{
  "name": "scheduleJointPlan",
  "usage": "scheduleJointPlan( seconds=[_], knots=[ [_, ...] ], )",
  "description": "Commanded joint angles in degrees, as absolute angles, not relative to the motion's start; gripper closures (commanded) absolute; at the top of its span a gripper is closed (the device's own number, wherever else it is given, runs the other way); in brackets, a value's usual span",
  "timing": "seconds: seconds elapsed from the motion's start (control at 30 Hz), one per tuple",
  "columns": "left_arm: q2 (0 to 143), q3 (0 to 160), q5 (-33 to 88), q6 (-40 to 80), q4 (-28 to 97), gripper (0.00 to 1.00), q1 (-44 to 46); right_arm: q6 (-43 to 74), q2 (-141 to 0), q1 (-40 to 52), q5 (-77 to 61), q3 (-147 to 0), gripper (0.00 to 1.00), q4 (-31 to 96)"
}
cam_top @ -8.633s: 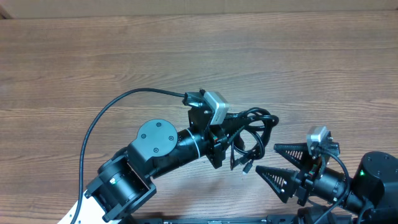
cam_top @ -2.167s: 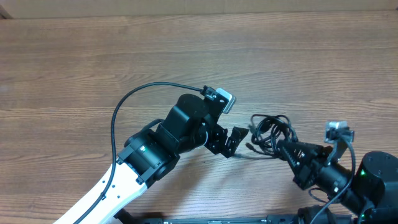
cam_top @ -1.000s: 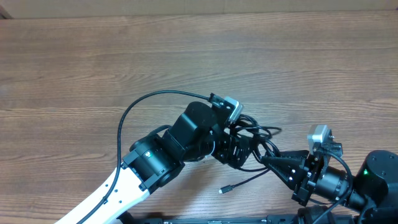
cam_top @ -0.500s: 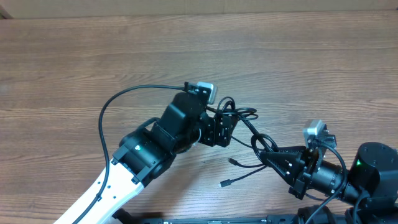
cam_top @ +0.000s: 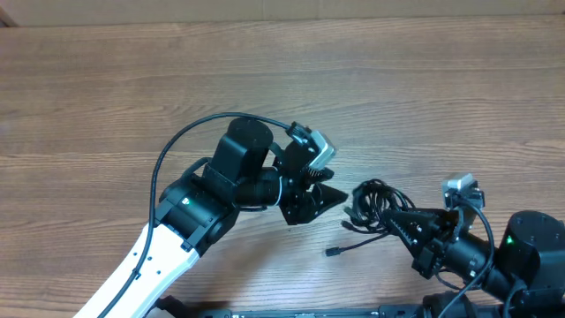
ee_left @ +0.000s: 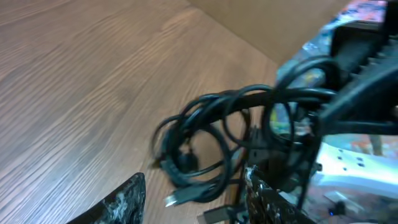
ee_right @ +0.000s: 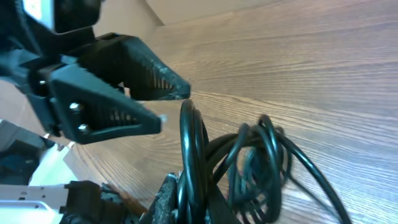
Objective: Untangle cables
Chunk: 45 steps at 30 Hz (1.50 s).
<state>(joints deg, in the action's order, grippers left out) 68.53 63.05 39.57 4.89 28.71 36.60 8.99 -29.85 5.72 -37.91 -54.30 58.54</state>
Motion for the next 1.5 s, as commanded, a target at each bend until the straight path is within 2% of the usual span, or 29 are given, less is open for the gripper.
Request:
scheduleJointPlan(
  seconds=[0.0,0.1,0.2,0.3,0.57,0.67,0.73,0.77,0.8,0.83,0.93,1.0,1.13,1.33,1.47],
  knots=[
    [68.86,62.85,43.53,2.33,28.47,0.46,36.01,9.63,-29.12,5.93,-36.99,-55.86,0.96,58.24],
    [68.88,62.85,43.24,1.78,30.44,0.23,36.01,9.54,-29.12,5.93,-37.8,-55.86,0.96,58.22],
    [68.88,62.85,41.43,1.65,33.28,0.11,36.01,5.87,-29.12,5.93,-43.44,-55.86,0.96,57.78],
    [68.88,62.85,39.9,0.14,37.17,0.09,36.01,1.61,-29.12,5.93,-53.54,-55.86,0.96,55.59],
    [68.88,62.85,40.25,-3.14,35.92,0.11,36.01,-0.49,-29.12,5.93,-65.76,-55.86,0.96,51.42],
    [68.88,62.85,45.91,-6.52,35.31,0.28,36.01,-0.49,-29.12,5.93,-66.74,-55.86,0.96,51.03],
    [68.88,62.85,50.13,-9.67,35.33,0.55,36.01,-0.49,-29.12,5.93,-66.74,-55.86,0.96,51.0],
    [68.88,62.85,50.68,-9.89,35.31,0.77,36.01,-0.49,-29.12,5.93,-66.63,-55.86,0.96,51.03],
    [68.88,62.85,50.63,-9.89,35.31,0.92,36.01,-0.49,-29.12,5.93,-66.02,-55.86,0.96,51.07],
    [68.88,62.85,50.54,-9.89,35.31,0.96,35.92,-0.49,-29.12,5.93,-65.08,-55.86,0.96,51.29],
    [68.86,62.85,48.07,-9.3,35.35,0.96,35.33,-0.49,-29.12,5.93,-60.23,-55.86,0.96,53.39],
    [68.84,62.85,45.5,-5.78,35.07,0.96,33.47,-0.49,-29.12,5.93,-49.93,-55.86,0.96,57.91],
    [68.62,62.85,48.88,-5.1,31.77,0.96,31.55,0.3,-29.12,5.93,-36.62,-55.86,0.96,62.83],
    [68.34,62.85,51.11,-5.15,27.14,0.96,31.51,11.31,-29.12,5.93,-20.05,-55.86,0.96,63.99],
    [68.27,62.85,57.21,-5.34,23.35,0.96,31.51,11.81,-29.12,5.93,-20.18,-55.86,0.96,63.99]
  ],
)
